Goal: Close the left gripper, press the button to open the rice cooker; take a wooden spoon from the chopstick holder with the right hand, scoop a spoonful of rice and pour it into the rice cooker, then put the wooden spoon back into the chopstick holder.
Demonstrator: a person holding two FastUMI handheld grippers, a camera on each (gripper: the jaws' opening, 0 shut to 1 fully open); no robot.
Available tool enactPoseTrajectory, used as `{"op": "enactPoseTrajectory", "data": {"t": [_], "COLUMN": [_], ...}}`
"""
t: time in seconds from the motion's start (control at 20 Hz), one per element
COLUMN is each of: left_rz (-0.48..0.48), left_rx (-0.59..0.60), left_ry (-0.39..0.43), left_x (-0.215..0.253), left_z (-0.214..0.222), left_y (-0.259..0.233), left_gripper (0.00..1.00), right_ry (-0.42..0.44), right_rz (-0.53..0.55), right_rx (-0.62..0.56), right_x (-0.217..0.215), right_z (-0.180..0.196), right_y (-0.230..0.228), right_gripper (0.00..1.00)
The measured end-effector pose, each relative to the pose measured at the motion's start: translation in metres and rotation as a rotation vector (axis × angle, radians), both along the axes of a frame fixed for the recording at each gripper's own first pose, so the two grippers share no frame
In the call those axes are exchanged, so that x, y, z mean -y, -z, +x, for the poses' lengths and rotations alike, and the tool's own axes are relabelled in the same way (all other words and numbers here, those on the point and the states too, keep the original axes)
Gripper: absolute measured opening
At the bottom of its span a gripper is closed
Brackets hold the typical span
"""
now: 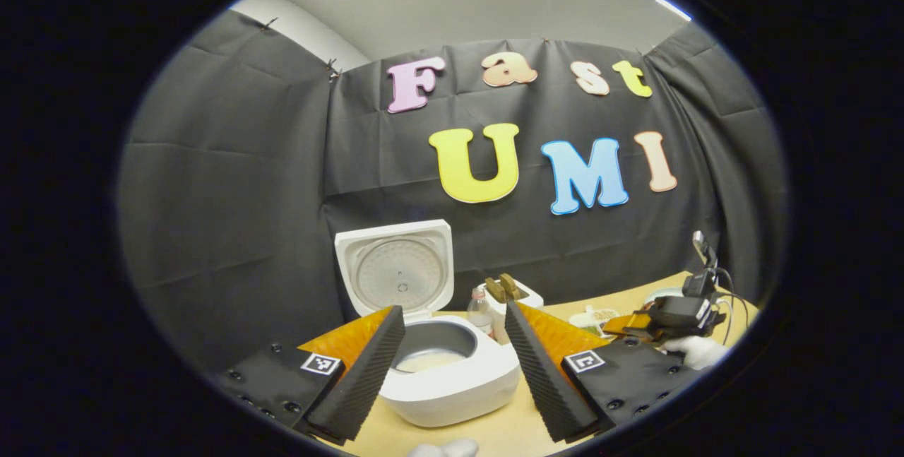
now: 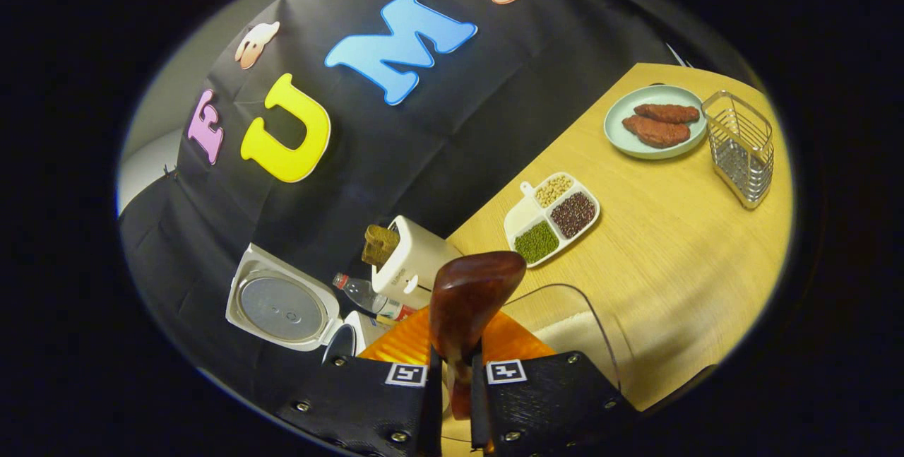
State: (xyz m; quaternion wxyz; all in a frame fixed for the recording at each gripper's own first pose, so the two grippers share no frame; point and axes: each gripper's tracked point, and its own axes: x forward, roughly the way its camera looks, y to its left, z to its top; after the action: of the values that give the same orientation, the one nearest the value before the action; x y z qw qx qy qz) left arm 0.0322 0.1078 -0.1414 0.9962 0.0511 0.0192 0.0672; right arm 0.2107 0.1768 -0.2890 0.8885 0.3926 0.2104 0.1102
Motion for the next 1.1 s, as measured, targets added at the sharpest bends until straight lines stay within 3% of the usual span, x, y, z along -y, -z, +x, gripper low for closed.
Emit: {"op": "enactPoseTrajectory", "data": {"t": [0.45,0.7,0.9,1.1], "left_rz": [-0.016,-0.021,-0.010,-0.037], "left_rx": [-0.011,-0.014,-0.014,-0.015], "left_ry": [-0.001,-0.019,-0.047,-0.072], "left_x": [-0.001,-0.011,-0.023,-0.033], "left_z": [-0.002,-0.008,-0.013,-0.020], "left_y": [0.001,0.003,0.003,0.006], "left_gripper": [0.99,0.99,0.99,0.99], "right_ry": [0.026,0.026,-0.009,-0.080], "right_rz": [0.049,0.120,0.150,0.173], "right_rx": [0.010,0.033,0.067,0.081], "right_x": [0.016,0.009,-0.017,-0.074], "right_z": [-0.001,0.003,0.006,0.010], "right_y": [-0.030,-0.075,-0.127,-0.161], "right_gripper": [0.16,0.16,0.16,0.16]}}
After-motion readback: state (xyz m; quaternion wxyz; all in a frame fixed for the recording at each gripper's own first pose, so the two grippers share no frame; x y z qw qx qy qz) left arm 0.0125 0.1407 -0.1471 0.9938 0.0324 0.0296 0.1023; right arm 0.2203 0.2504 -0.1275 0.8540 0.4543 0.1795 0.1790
